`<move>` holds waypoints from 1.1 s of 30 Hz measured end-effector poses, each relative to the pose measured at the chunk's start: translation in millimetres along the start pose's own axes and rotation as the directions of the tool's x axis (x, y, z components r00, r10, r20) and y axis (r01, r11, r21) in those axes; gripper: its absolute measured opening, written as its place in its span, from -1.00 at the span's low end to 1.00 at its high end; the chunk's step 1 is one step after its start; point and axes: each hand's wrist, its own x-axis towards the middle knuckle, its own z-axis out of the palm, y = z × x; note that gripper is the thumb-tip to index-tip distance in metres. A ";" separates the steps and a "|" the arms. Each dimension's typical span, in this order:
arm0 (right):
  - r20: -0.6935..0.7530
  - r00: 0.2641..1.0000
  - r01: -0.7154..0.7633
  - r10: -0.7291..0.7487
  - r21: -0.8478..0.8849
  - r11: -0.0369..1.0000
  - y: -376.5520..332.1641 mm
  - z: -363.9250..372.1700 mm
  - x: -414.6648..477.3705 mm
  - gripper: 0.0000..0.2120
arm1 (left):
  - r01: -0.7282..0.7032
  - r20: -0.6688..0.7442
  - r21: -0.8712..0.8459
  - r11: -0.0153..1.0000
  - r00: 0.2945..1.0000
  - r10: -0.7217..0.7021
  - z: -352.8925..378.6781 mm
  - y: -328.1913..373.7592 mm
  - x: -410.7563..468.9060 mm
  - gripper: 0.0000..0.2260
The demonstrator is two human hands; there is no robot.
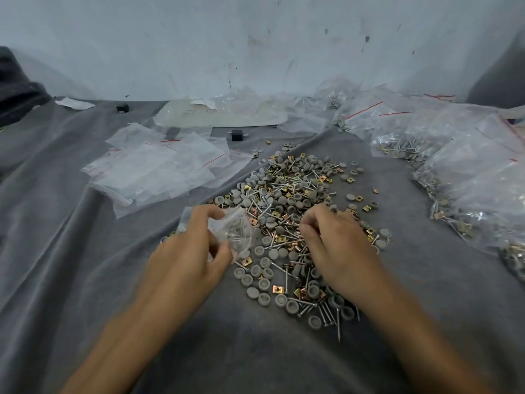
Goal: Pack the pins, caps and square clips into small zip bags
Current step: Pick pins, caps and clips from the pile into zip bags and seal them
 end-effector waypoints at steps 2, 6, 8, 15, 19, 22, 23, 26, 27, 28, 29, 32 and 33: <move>-0.024 1.000 0.007 -0.001 0.278 0.960 -12.3 -0.3 -3.5 -0.91 | -0.012 -0.020 -0.029 1.000 1.000 0.012 2.0 -1.3 0.2 -0.70; 0.020 0.997 0.050 -0.073 0.551 0.833 -39.9 10.6 -13.5 -0.92 | -0.016 -0.006 -0.114 0.993 1.000 0.015 6.0 -5.1 0.2 -0.85; 0.006 0.996 0.065 -0.083 0.581 0.811 -47.2 18.8 -17.1 -0.91 | -0.034 0.004 -0.168 0.985 0.999 0.035 6.3 -5.5 -0.3 -0.88; 0.000 0.998 0.046 -0.057 0.608 0.793 -41.2 12.6 -13.0 -0.76 | -0.011 -0.023 -0.208 0.978 1.000 0.007 5.3 -9.2 1.0 -0.91; -0.045 0.999 -0.010 0.024 0.278 0.960 -11.0 4.8 2.5 -0.83 | 0.002 -0.024 -0.204 0.979 1.000 -0.007 4.9 -10.8 1.4 -0.91; 0.032 0.998 -0.049 0.051 -0.070 0.996 2.1 9.9 10.2 -0.77 | -0.004 -0.015 -0.212 0.977 1.000 0.001 4.2 -9.4 0.8 -0.90; 0.059 0.997 -0.045 0.054 -0.142 0.989 2.4 13.0 11.6 -0.73 | -0.007 -0.014 -0.211 0.978 1.000 0.004 4.0 -9.0 0.9 -0.90; 0.105 0.994 -0.007 0.037 -0.275 0.961 -3.0 20.2 14.6 -0.64 | -0.007 -0.015 -0.203 0.979 1.000 0.004 2.9 -8.2 0.7 -0.90; 0.116 0.992 -0.003 0.040 -0.304 0.953 -4.2 21.0 15.4 -0.62 | -0.003 -0.013 -0.203 0.979 1.000 0.001 2.5 -8.0 0.6 -0.90; 0.130 0.990 -0.004 0.050 -0.331 0.944 -4.6 21.1 16.3 -0.60 | 0.001 -0.012 -0.203 0.979 1.000 -0.004 2.0 -7.7 0.5 -0.90; 0.144 0.988 -0.006 0.060 -0.351 0.937 -4.2 20.7 16.8 -0.60 | 0.005 -0.013 -0.201 0.980 1.000 -0.008 1.5 -7.7 0.5 -0.90; 0.145 0.987 -0.010 0.065 -0.356 0.934 -1.9 18.1 16.7 -0.69 | 0.009 -0.019 -0.197 0.980 1.000 -0.013 0.0 -6.9 0.5 -0.91; 0.133 0.989 -0.013 0.064 -0.353 0.936 -2.0 17.5 16.0 -0.74 | 0.009 -0.019 -0.198 0.980 1.000 -0.013 -0.2 -6.4 0.7 -0.91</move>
